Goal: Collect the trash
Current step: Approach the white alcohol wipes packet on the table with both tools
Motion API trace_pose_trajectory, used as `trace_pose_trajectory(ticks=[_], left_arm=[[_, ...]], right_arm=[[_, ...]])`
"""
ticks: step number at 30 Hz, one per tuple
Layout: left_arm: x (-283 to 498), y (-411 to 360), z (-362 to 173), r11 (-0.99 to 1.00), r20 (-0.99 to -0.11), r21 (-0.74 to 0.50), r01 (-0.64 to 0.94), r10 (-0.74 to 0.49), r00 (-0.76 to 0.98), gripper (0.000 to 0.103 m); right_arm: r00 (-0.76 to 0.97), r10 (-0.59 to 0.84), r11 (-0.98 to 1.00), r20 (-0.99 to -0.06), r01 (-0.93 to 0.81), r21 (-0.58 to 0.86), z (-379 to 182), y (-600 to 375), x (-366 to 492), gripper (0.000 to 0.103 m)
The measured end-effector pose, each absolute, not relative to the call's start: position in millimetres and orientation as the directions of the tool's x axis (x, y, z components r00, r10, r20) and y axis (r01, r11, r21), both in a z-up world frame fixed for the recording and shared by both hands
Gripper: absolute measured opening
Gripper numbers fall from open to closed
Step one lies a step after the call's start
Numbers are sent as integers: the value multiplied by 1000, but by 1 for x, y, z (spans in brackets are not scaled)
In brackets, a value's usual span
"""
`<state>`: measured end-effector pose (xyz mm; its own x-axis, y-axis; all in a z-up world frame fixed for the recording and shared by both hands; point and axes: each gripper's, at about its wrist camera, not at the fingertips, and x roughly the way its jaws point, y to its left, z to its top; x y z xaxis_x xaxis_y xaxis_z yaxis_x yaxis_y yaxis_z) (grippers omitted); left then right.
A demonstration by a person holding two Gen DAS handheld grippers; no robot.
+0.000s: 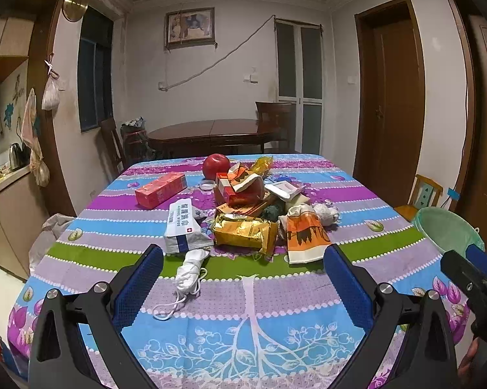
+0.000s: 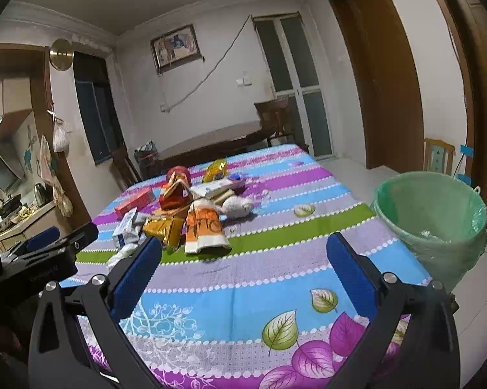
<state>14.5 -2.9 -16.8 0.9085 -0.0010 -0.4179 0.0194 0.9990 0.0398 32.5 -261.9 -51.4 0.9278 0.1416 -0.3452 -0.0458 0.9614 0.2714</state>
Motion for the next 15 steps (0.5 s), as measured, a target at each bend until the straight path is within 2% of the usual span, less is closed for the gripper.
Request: trace_pose_trajectory(ticks=[15], left_arm=[[34,9,-18,995,-412,83,-59,88,907,99]], right_arm=[[966,33,999,-257,-24,40,-29,-240,46,98]])
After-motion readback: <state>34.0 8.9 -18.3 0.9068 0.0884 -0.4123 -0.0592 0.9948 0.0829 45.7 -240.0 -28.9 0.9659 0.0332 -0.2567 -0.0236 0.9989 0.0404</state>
